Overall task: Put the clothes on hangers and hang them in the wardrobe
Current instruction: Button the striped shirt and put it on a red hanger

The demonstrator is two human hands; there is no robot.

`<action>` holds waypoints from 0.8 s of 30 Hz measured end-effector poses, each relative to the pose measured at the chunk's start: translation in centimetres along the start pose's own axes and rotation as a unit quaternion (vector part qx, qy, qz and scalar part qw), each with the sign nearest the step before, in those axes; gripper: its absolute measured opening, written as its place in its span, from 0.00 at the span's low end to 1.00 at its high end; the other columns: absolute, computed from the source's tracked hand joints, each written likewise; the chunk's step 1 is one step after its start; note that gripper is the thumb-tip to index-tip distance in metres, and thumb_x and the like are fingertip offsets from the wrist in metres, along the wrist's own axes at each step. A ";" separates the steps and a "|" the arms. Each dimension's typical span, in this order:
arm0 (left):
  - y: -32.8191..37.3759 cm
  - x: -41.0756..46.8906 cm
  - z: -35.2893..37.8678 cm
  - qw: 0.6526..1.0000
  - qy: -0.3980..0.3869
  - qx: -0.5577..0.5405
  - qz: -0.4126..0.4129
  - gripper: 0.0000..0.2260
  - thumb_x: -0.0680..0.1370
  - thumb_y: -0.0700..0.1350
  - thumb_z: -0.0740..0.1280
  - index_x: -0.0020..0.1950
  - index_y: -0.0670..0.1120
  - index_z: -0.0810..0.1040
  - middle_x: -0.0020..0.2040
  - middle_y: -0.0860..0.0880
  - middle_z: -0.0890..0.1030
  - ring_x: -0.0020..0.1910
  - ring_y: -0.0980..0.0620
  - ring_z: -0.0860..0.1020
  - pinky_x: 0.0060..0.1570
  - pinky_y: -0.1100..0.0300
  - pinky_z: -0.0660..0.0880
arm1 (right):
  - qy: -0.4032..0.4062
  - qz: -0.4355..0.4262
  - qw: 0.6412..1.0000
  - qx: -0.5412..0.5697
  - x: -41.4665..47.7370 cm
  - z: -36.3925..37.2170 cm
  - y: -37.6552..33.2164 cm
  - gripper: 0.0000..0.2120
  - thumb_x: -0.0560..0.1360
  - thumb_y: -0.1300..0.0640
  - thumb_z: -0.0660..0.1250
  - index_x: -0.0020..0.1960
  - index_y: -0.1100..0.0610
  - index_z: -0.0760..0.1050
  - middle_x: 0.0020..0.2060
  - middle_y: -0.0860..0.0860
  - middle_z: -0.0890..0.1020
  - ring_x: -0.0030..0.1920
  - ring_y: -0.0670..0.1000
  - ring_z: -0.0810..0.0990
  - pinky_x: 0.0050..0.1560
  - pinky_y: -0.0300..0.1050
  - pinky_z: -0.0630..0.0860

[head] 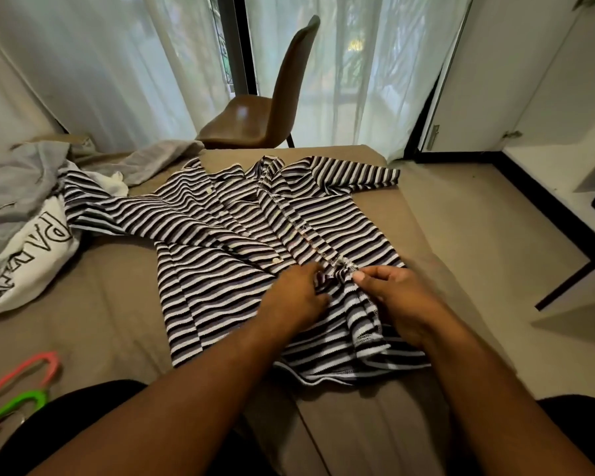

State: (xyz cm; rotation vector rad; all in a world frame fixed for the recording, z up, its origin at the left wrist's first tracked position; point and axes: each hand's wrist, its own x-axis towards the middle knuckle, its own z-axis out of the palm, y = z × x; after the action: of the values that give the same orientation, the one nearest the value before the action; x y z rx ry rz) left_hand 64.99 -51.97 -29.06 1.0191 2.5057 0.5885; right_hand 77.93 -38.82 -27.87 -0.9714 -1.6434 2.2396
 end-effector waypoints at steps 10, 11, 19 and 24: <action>1.2 -1.0 1.6 0.996 0.009 0.076 0.044 0.16 0.76 0.41 0.70 0.61 0.46 0.69 0.61 0.43 0.72 0.58 0.44 0.76 0.59 0.52 0.75 | -0.007 0.033 0.997 0.075 0.7 -1.3 0.2 0.09 0.77 0.69 0.67 0.56 0.63 0.80 0.45 0.58 0.85 0.44 0.54 0.83 0.50 0.52 0.81; 1.3 -1.3 0.8 0.993 -0.031 0.106 0.041 0.13 0.77 0.43 0.70 0.61 0.46 0.73 0.60 0.43 0.76 0.57 0.44 0.78 0.57 0.52 0.76 | -0.016 0.033 0.996 0.075 0.6 -1.2 0.1 0.09 0.77 0.69 0.68 0.56 0.63 0.80 0.44 0.57 0.85 0.43 0.54 0.83 0.47 0.50 0.81; -2.2 -4.8 -5.4 0.928 -0.365 0.078 -0.025 0.05 0.80 0.44 0.70 0.54 0.49 0.84 0.46 0.50 0.86 0.41 0.56 0.83 0.44 0.58 0.79 | -0.078 0.037 0.992 -0.087 -0.1 -0.6 0.6 0.07 0.78 0.65 0.70 0.53 0.58 0.83 0.41 0.55 0.83 0.37 0.50 0.80 0.37 0.45 0.80; -3.3 -3.6 -6.6 0.962 -0.230 -0.003 -0.146 0.08 0.83 0.37 0.62 0.51 0.41 0.81 0.37 0.48 0.84 0.30 0.54 0.82 0.28 0.62 0.76 | -0.198 0.007 0.957 -0.211 -1.6 1.5 1.4 0.19 0.80 0.72 0.62 0.61 0.54 0.81 0.51 0.56 0.86 0.41 0.53 0.85 0.39 0.44 0.83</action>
State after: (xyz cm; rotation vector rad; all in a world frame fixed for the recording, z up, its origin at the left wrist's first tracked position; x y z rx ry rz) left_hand 62.40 -58.26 -24.54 0.6667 2.1742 0.2351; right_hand 78.53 -41.31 -28.26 -0.6322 -2.3656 2.2451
